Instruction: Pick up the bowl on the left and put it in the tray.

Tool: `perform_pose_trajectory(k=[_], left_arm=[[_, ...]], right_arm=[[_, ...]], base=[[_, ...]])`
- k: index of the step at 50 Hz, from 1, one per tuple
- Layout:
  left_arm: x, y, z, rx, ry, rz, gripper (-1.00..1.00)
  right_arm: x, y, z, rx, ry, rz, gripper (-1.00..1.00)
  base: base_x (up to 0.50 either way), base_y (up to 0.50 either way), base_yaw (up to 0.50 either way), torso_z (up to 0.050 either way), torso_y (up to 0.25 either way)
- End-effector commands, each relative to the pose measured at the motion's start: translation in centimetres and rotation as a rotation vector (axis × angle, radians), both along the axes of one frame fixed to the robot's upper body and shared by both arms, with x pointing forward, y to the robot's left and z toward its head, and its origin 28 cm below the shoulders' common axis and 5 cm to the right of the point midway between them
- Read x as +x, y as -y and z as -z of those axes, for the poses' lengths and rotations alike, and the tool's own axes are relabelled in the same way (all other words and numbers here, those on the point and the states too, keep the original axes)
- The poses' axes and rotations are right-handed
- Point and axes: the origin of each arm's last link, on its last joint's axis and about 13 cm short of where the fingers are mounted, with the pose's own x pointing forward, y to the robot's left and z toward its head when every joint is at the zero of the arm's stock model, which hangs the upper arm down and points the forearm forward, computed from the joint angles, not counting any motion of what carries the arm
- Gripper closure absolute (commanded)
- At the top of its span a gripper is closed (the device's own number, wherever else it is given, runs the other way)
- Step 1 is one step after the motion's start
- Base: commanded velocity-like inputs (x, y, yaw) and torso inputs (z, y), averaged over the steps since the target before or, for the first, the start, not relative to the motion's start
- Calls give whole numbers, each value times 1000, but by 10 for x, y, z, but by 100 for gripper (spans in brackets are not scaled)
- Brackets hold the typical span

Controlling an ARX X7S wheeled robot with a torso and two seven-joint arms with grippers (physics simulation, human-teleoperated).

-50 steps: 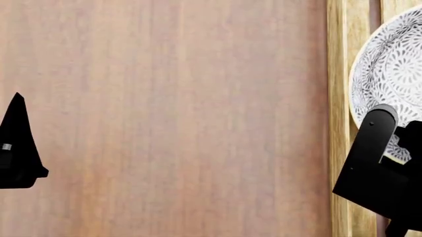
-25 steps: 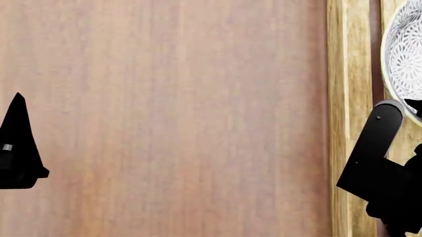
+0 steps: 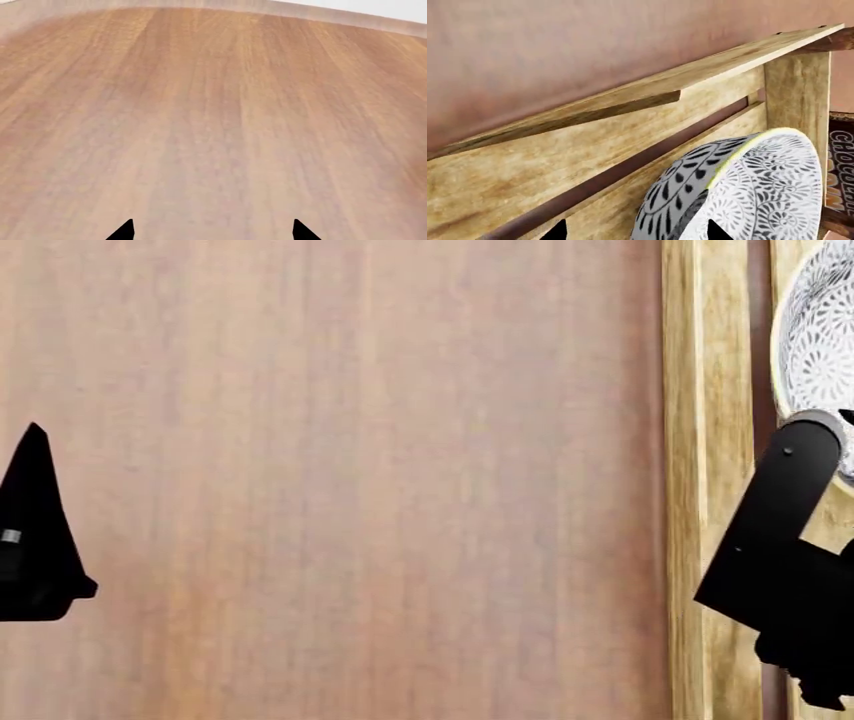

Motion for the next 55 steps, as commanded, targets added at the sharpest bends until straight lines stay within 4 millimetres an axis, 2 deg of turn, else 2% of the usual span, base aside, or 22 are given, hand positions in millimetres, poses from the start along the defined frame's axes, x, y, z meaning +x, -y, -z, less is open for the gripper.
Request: perform_pose_trajectory(k=[1, 8, 16, 24, 32, 39, 42, 43, 45, 47, 48, 49, 50, 52, 53, 54, 55], left_arm=[[-4, 1, -4, -1, 13, 2, -100], [-5, 1, -7, -2, 22, 4, -100], [-6, 1, -8, 0, 25, 6, -100], [-7, 1, -9, 1, 30, 7, -100], [-10, 2, -11, 4, 35, 9, -100], [-11, 2, -12, 7, 38, 10, -100], [-13, 2, -13, 3, 42, 12, -100], [-14, 1, -13, 3, 44, 9, -100], [-15, 0, -14, 2, 47, 7, -100], [-18, -3, -15, 1, 57, 2, -100], [-19, -3, -16, 2, 61, -3, -100], [-20, -4, -17, 2, 64, -5, -100], [-22, -6, -18, 5, 72, -11, -100], [-25, -8, -19, 10, 76, -17, -100], [-26, -9, -19, 16, 80, -20, -100], [-29, -11, -21, 27, 87, -27, -100], [-31, -12, -21, 30, 91, -29, -100]], right_arm=[[-21, -4, -33, 0, 63, -15, -100], [-37, -7, -54, 3, 89, -32, -100], [-54, -10, -64, 13, 69, -59, -100], [-75, -12, -80, 4, 120, -86, -100], [-109, -20, -89, -5, 231, -166, -100], [-124, -24, -105, -29, 353, -237, -100], [-134, -26, -112, 16, 468, -259, -100], [-137, -28, -111, 83, 536, -265, -100], [-133, -29, -107, 111, 578, -260, -100], [-124, -34, -94, 202, 627, -255, -100], [-127, -37, -90, 288, 667, -230, -100], [-119, -40, -80, 319, 614, -238, -100], [-112, -44, -67, 390, 639, -226, -100], [-115, -47, -67, 441, 669, -221, -100], [-127, -49, -75, 487, 742, -200, -100], [-115, -60, -59, 565, 656, -157, -100], [-103, -76, -67, 683, 683, -432, -100]], base=[[0, 0, 0, 0, 0], [0, 0, 0, 0, 0], [0, 0, 0, 0, 0], [0, 0, 0, 0, 0], [0, 0, 0, 0, 0], [0, 0, 0, 0, 0], [0, 0, 0, 0, 0], [0, 0, 0, 0, 0], [0, 0, 0, 0, 0], [0, 0, 0, 0, 0], [0, 0, 0, 0, 0], [0, 0, 0, 0, 0], [0, 0, 0, 0, 0], [0, 0, 0, 0, -5], [0, 0, 0, 0, 0], [0, 0, 0, 0, 0], [0, 0, 0, 0, 0]])
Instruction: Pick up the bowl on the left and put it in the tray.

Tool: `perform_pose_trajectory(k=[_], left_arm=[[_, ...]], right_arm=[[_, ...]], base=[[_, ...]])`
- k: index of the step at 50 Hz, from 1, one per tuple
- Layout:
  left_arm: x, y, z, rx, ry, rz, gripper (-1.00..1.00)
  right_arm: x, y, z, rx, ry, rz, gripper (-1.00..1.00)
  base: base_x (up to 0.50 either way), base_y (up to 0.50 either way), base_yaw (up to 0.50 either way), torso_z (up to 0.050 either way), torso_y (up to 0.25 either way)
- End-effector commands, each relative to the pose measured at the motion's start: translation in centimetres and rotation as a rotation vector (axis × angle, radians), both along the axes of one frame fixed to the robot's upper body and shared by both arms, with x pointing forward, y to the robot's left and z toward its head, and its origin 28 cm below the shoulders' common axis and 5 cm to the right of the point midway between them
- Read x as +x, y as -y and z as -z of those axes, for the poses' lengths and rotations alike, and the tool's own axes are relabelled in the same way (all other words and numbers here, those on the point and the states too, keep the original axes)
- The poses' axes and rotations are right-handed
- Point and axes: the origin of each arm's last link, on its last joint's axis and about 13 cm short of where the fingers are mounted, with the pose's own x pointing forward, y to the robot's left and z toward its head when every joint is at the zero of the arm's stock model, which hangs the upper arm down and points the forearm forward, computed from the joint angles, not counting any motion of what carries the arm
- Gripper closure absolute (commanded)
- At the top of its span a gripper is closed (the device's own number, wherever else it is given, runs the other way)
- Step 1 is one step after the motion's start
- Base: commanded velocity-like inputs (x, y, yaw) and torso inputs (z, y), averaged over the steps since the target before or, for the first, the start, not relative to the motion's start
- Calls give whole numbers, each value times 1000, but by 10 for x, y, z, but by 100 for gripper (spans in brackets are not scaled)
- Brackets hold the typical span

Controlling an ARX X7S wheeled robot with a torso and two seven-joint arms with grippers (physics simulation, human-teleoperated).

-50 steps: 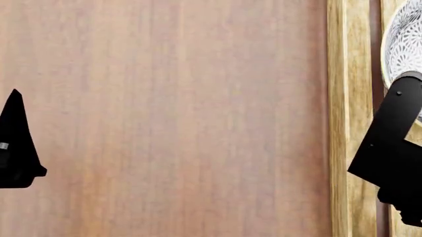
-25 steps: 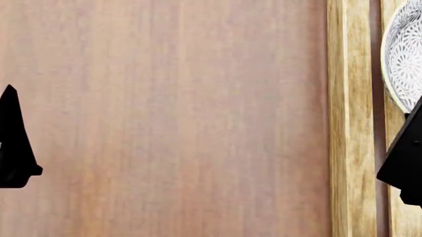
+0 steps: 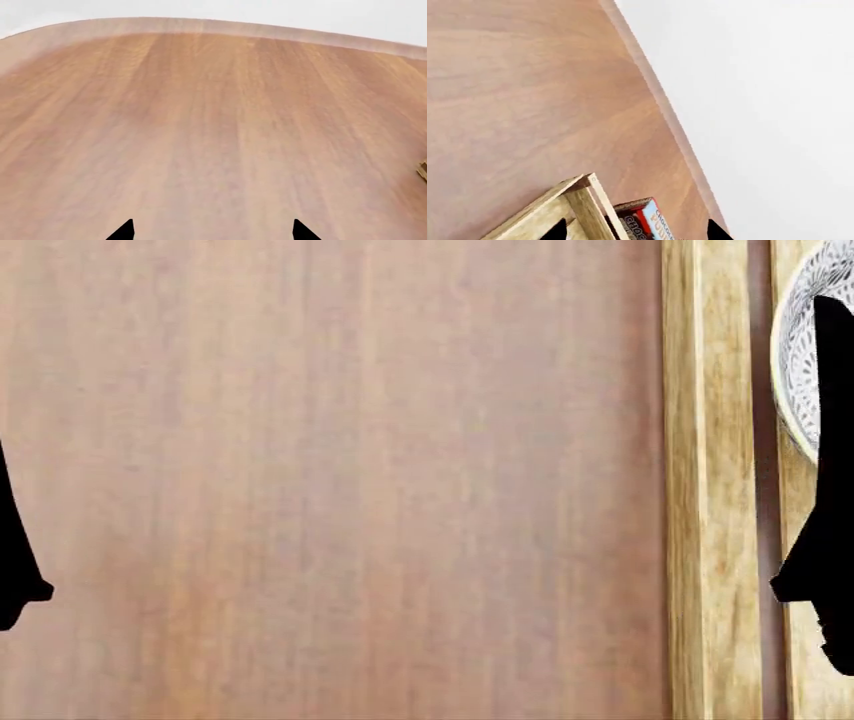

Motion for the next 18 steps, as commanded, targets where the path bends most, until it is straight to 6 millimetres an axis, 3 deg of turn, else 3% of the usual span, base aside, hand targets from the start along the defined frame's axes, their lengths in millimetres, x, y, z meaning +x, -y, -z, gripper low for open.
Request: perform_pose_trajectory(k=[1, 2, 3, 4, 5, 6, 7, 8, 9, 10, 11, 13, 15, 18], left_arm=[[-15, -10, -7, 28, 38, -30, -100], [-18, -11, -8, 30, 42, -29, -100], [-22, -12, -9, 32, 48, -29, -100], [-24, -13, -9, 33, 50, -29, -100], [-29, -15, -11, 32, 60, -27, -100], [-31, -17, -12, 34, 66, -31, -100], [-33, -18, -13, 31, 69, -31, -100], [-37, -22, -14, 18, 77, -39, -100], [-40, -23, -14, 12, 79, -42, -100], [-43, -25, -13, 3, 79, -46, -100], [-48, -28, -12, -7, 88, -51, -100], [-54, -30, -9, -15, 95, -45, -100], [-63, -34, -2, -14, 106, -56, -100], [-72, -40, 6, -17, 86, -83, -100]], right_arm=[[17, -52, 14, 432, 198, -539, -100], [13, -52, 14, 487, 250, -698, -100], [3, -47, 20, 579, 197, -738, -100], [-4, -35, 29, 602, 86, -458, -100], [-3, -30, 29, 665, 240, -609, -100], [-9, -18, 36, 826, 525, -578, -100], [-18, -17, 32, 856, 458, -481, -100], [-32, -14, 20, 883, 535, -360, -100], [-41, 1, 28, 883, 698, -410, -100], [-31, 1, 45, 932, 682, -375, -100], [-26, -6, 48, 899, 713, -354, -100], [-18, -16, 86, 995, 424, -321, -100], [-25, -31, 137, 1110, 106, -167, -100], [-31, -40, 151, 1192, 29, -196, -100]], base=[[0, 0, 0, 0, 0], [0, 0, 0, 0, 0], [0, 0, 0, 0, 0], [0, 0, 0, 0, 0], [0, 0, 0, 0, 0], [0, 0, 0, 0, 0], [0, 0, 0, 0, 0], [0, 0, 0, 0, 0], [0, 0, 0, 0, 0], [0, 0, 0, 0, 0], [0, 0, 0, 0, 0], [0, 0, 0, 0, 0], [0, 0, 0, 0, 0], [0, 0, 0, 0, 0]])
